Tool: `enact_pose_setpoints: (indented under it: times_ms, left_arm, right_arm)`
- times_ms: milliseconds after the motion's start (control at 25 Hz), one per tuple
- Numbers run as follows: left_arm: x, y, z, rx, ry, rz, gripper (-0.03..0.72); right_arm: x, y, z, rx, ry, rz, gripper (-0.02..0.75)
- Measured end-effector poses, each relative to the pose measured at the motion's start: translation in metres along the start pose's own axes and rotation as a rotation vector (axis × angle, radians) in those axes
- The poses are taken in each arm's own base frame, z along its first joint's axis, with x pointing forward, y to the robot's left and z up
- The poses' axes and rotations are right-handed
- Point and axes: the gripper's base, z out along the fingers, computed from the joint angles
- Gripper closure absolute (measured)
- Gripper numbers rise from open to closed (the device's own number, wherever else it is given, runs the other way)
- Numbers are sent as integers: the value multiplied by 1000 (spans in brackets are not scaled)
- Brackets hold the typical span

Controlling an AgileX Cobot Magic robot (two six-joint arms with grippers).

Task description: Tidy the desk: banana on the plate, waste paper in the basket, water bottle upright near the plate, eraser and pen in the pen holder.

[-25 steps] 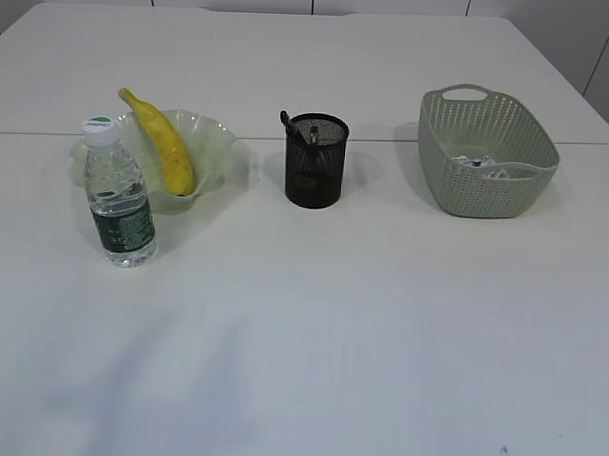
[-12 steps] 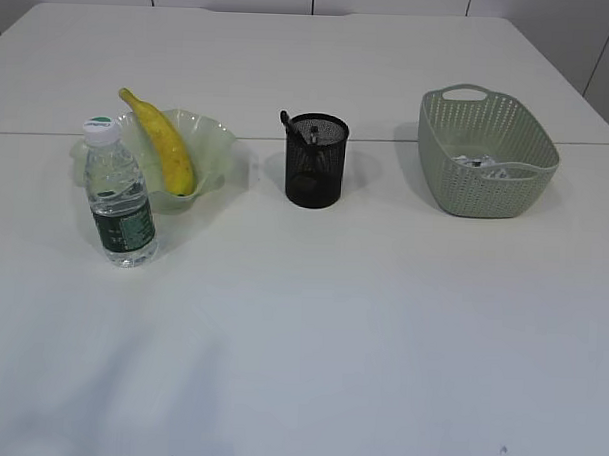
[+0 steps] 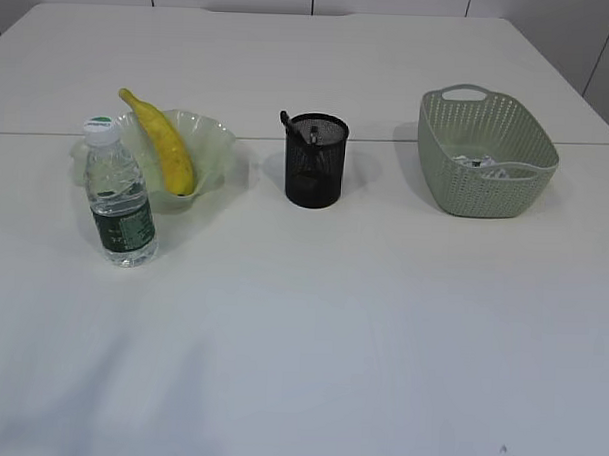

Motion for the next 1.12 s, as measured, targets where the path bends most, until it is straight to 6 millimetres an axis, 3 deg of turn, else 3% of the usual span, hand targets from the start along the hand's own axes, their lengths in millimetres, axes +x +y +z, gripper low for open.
enact_pose_setpoints:
  times_ms: [1120]
  left_arm:
    - [3, -1, 0, 8, 16, -4, 223]
  right_arm:
    - [0, 0, 0, 0, 0, 0, 342]
